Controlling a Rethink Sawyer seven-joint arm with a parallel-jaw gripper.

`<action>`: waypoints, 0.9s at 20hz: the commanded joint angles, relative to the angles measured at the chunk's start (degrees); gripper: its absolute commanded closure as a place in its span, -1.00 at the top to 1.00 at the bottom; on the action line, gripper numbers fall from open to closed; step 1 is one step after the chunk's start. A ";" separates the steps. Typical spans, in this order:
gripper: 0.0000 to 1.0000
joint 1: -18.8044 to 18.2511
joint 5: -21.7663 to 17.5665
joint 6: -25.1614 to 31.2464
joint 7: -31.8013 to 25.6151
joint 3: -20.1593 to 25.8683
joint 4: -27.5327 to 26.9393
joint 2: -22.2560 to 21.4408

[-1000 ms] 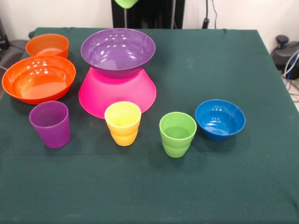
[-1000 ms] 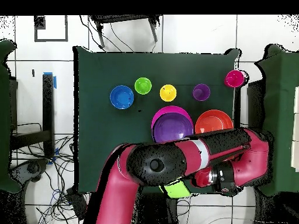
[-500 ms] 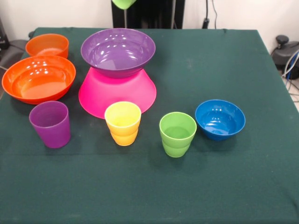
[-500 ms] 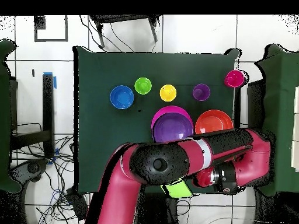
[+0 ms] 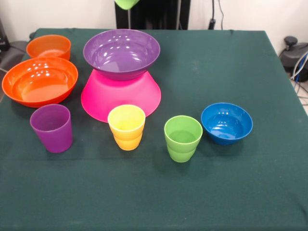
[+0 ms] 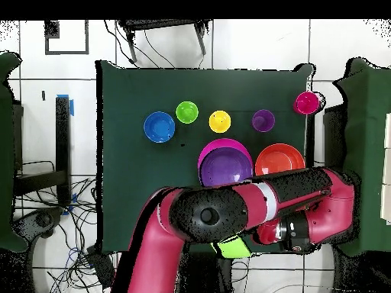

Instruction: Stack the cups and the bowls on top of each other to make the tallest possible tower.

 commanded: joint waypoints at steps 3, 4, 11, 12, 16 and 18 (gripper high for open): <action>-1.00 0.90 4.35 9.32 21.70 9.58 -5.54 -1.01; -1.00 1.07 4.26 9.33 21.68 9.66 -5.30 -1.17; -1.00 2.39 3.76 9.34 21.57 10.38 -3.83 -2.20; -1.00 2.76 3.66 9.60 21.58 10.75 -3.40 -2.58; -1.00 4.36 2.98 9.75 21.70 11.55 -1.31 -3.88; -1.00 5.18 2.64 10.00 21.75 11.76 -0.08 -4.58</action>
